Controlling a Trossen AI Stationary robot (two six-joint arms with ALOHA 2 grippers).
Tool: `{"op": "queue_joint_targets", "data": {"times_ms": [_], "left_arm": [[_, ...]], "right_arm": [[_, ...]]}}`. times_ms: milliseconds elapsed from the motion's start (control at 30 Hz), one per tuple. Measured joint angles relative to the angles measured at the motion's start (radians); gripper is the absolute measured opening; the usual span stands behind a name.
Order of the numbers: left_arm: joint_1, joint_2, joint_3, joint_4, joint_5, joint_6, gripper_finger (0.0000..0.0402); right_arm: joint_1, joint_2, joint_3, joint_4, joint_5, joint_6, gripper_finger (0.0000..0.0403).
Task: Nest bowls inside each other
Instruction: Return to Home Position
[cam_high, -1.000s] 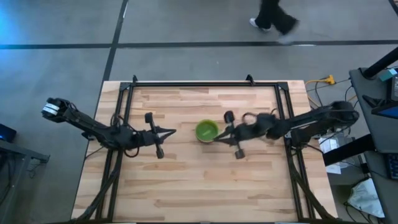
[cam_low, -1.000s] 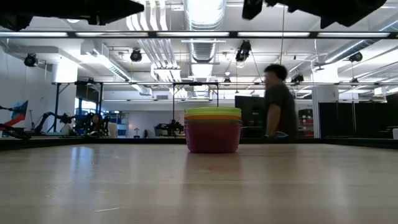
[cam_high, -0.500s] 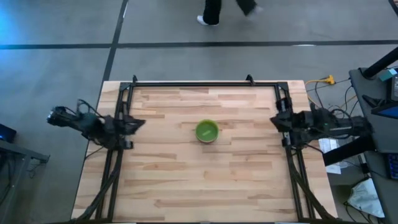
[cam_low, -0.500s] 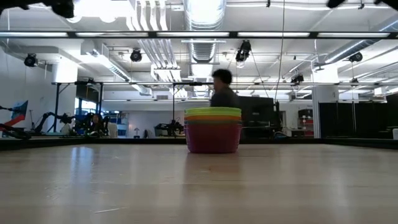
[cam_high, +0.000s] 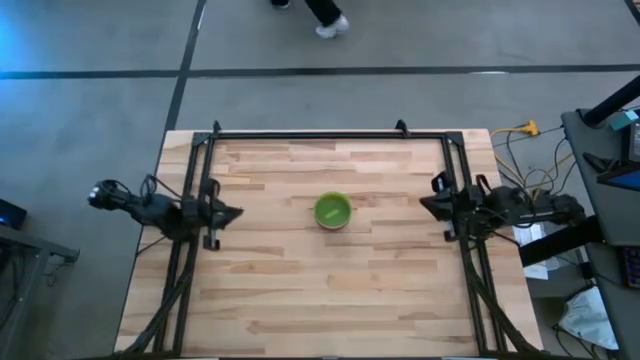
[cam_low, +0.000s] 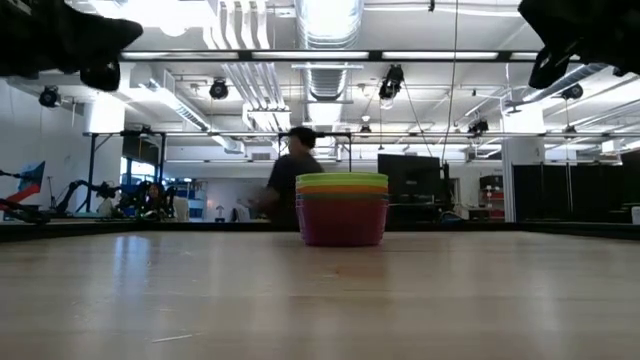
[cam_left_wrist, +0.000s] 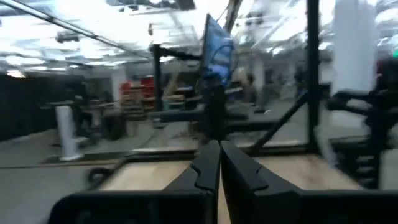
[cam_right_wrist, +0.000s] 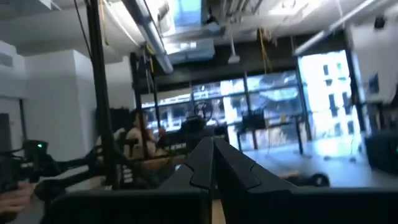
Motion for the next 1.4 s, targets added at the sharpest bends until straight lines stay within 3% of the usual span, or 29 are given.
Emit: {"op": "queue_joint_targets", "data": {"times_ms": [67,300,1400], "left_arm": [[0.000,0.001,-0.052,0.053,0.009,-0.053,0.0000],[0.000,0.034,-0.058,-0.050,-0.002,-0.291,0.0000],[0.000,0.050,-0.061,-0.002,-0.011,-0.283,0.0000]], "right_arm": [[0.000,0.003,0.002,-0.040,0.000,0.037,0.0009],[0.000,0.028,0.001,-0.175,0.037,0.107,0.0009],[0.003,0.032,0.002,-0.180,0.045,0.069,0.0009]]}}
